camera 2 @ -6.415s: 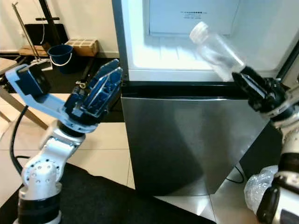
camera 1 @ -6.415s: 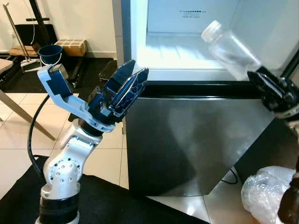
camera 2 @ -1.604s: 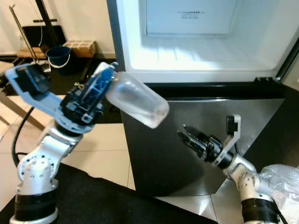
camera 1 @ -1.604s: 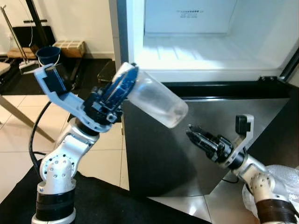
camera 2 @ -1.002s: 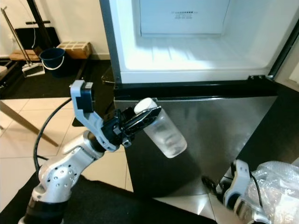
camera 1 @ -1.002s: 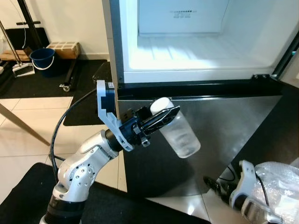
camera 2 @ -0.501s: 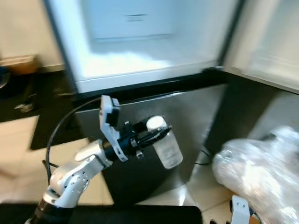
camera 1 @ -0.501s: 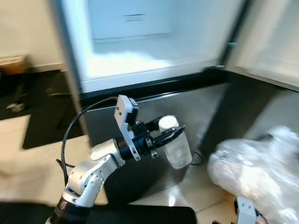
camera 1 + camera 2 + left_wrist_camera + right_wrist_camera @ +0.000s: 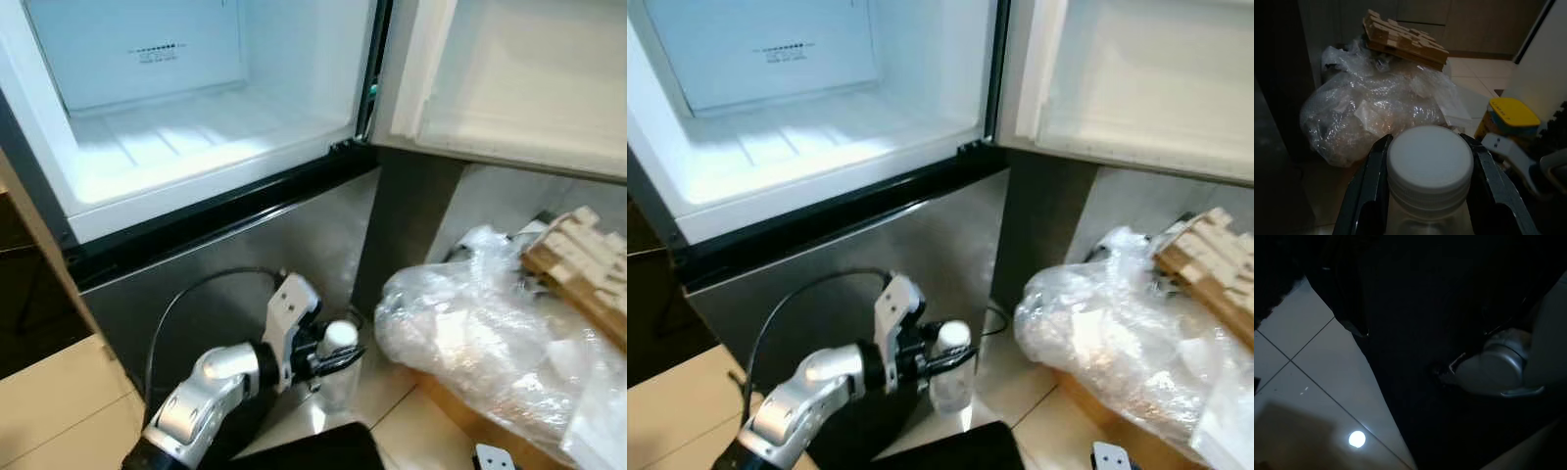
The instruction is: Restocking fridge
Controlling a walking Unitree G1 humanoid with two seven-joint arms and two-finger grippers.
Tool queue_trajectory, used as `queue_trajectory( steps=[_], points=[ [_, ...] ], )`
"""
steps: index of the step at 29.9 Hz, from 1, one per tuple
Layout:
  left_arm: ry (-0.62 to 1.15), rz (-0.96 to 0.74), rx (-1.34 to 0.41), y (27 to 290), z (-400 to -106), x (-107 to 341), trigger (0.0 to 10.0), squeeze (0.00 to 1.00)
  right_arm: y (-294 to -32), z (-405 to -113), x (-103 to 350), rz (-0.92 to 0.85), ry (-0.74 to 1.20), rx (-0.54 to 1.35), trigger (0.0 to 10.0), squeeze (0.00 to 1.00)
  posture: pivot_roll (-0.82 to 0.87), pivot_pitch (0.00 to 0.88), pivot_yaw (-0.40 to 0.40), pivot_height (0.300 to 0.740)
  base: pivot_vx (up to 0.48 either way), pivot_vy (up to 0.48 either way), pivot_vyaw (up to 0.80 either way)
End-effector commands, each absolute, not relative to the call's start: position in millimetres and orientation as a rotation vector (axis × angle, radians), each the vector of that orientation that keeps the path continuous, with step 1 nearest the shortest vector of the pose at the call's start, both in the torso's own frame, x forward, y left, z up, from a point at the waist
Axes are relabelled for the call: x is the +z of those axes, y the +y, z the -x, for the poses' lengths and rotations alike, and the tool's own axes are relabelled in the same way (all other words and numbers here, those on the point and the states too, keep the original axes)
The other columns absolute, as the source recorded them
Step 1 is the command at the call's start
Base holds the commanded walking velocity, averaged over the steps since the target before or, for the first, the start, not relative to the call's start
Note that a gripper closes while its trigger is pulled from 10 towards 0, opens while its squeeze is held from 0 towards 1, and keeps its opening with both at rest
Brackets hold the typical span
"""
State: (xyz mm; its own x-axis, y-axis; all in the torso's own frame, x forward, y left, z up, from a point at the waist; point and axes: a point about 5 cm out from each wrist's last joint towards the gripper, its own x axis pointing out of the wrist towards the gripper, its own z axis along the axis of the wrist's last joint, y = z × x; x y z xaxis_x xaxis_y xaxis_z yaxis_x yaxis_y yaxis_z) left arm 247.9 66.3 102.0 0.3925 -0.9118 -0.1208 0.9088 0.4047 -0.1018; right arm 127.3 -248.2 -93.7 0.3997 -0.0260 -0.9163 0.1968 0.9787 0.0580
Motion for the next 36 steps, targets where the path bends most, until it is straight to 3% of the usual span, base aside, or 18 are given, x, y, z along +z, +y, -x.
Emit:
queue_trajectory(
  steps=[1, 15, 29, 36],
  points=[
    [0.181, -0.012, -1.119, 71.5, -250.4, 94.2, 10.0, 0.00, -247.0, -125.1, -94.9, -0.151, 1.163, -0.140, 10.0, 0.00, 0.00, 0.000, -0.006, 0.740, 0.000, 0.000, -0.79],
    [0.412, -0.098, -0.895, 103.9, -240.6, 15.1, 10.0, 0.00, -241.8, -118.1, -98.8, -0.126, 1.192, -0.134, 10.0, 0.00, 0.00, 0.000, -0.001, 0.740, 0.000, 0.000, -0.79],
    [0.465, -0.112, -0.767, 122.5, -234.0, -12.4, 10.0, 0.00, -238.8, -116.7, -100.0, -0.125, 1.199, -0.130, 10.0, 0.00, 0.00, 0.000, 0.004, 0.740, 0.000, 0.000, -0.79],
    [0.381, -0.047, -0.761, 113.1, -247.0, 0.9, 10.0, 0.00, -237.9, -117.3, -100.1, -0.121, 1.200, -0.125, 10.0, 0.00, 0.00, 0.000, 0.003, 0.740, 0.000, -0.468, -0.79]
  ],
)
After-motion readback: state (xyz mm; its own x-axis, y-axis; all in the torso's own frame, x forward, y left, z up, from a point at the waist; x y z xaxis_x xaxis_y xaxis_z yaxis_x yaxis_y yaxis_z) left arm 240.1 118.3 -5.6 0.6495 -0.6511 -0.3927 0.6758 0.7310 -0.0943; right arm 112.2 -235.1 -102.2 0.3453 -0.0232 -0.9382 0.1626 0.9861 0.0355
